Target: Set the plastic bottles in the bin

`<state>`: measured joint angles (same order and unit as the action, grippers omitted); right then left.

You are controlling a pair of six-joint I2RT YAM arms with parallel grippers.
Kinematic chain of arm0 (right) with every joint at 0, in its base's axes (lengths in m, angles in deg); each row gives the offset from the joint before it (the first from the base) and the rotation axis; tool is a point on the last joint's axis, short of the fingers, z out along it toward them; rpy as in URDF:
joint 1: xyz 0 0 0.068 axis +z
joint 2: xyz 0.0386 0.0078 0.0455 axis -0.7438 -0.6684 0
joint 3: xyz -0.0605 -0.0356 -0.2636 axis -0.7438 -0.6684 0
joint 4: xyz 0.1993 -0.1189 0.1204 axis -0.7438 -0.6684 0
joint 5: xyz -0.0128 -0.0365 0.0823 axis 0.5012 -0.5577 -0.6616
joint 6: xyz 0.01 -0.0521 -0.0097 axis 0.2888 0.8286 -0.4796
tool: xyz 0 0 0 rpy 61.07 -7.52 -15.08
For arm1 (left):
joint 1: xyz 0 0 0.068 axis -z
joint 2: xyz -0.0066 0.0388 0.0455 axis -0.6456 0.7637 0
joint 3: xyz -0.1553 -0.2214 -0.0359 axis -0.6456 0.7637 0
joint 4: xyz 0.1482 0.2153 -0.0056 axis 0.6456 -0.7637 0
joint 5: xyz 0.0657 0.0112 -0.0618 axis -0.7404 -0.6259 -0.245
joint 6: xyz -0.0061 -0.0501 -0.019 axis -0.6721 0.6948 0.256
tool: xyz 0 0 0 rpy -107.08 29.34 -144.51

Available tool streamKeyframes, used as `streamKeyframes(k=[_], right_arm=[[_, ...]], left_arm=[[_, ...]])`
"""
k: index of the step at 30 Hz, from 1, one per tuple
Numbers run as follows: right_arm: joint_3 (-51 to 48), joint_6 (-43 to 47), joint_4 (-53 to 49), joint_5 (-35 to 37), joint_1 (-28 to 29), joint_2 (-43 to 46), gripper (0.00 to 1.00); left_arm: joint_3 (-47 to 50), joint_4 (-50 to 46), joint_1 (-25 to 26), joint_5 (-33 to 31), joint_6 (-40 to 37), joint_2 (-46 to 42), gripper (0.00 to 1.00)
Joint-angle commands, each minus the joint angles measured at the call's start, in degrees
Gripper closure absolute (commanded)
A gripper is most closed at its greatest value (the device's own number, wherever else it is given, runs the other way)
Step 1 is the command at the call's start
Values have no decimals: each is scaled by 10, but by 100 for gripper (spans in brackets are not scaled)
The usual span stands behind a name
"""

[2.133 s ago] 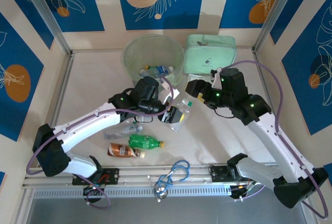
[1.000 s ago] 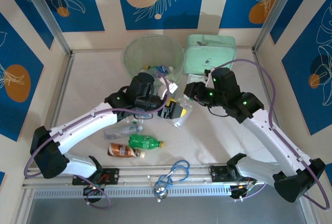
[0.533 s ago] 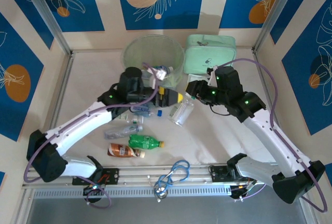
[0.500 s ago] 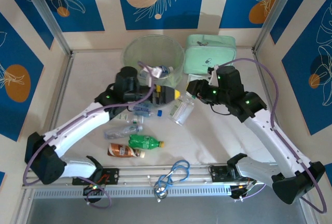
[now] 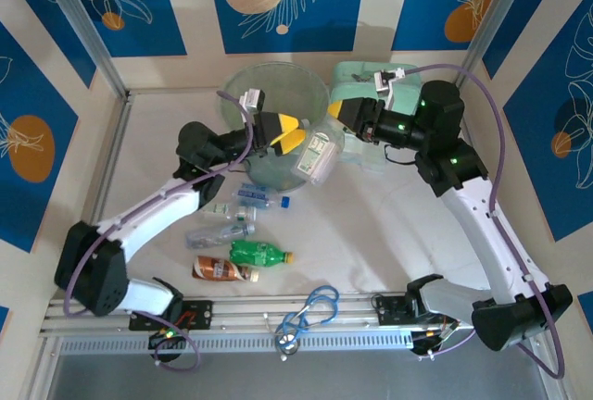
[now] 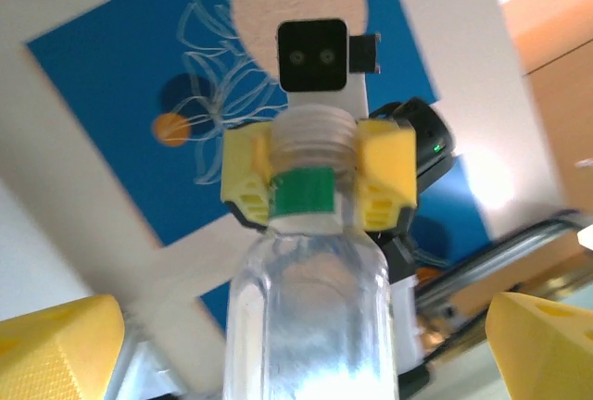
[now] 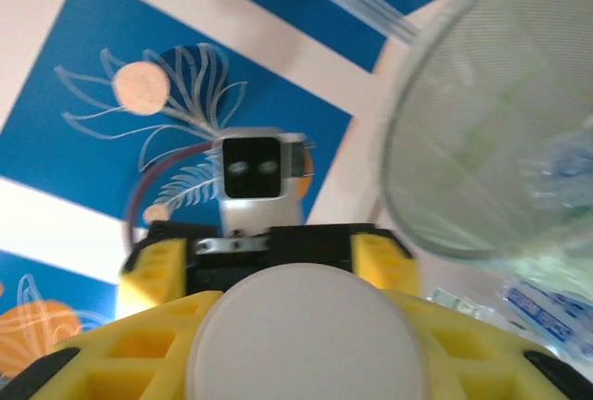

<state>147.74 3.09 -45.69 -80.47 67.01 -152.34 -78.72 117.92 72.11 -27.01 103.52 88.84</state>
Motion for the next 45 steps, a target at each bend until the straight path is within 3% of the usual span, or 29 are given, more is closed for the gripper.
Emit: streamKeyframes(k=[1, 9, 12, 22, 34, 36, 37, 39, 41, 45], right_arm=[[17, -15, 38, -43, 6, -3, 84], [25, -23, 48, -22, 37, -14, 84], [30, -14, 37, -13, 47, -17, 83], [17, -12, 75, -28, 40, -43, 84], [2, -33, 98, -44, 23, -48, 80], [5, -31, 84, -35, 22, -45, 73], [9, -25, 71, -25, 21, -42, 63], [29, -8, 13, 22, 19, -36, 40], [66, 18, -93, 112, 17, -29, 12], [126, 40, -262, 258, -4, -22, 3]], left_arm=[[-28, 233, 5, 19, 148, 32, 0], [-12, 63, 31, 61, 8, -36, 0], [-13, 42, 32, 63, -11, -38, 1], [-53, 141, 46, 85, 61, 46, 25], [-75, 83, 34, 68, 6, 61, 48], [-74, 78, 31, 61, 5, 62, 51], [-73, 74, 29, 58, 5, 61, 51], [-73, 60, 22, 57, -2, 55, 52], [-77, 15, 10, 56, -27, 43, 52], [-113, -184, -25, 37, -139, 9, 52]])
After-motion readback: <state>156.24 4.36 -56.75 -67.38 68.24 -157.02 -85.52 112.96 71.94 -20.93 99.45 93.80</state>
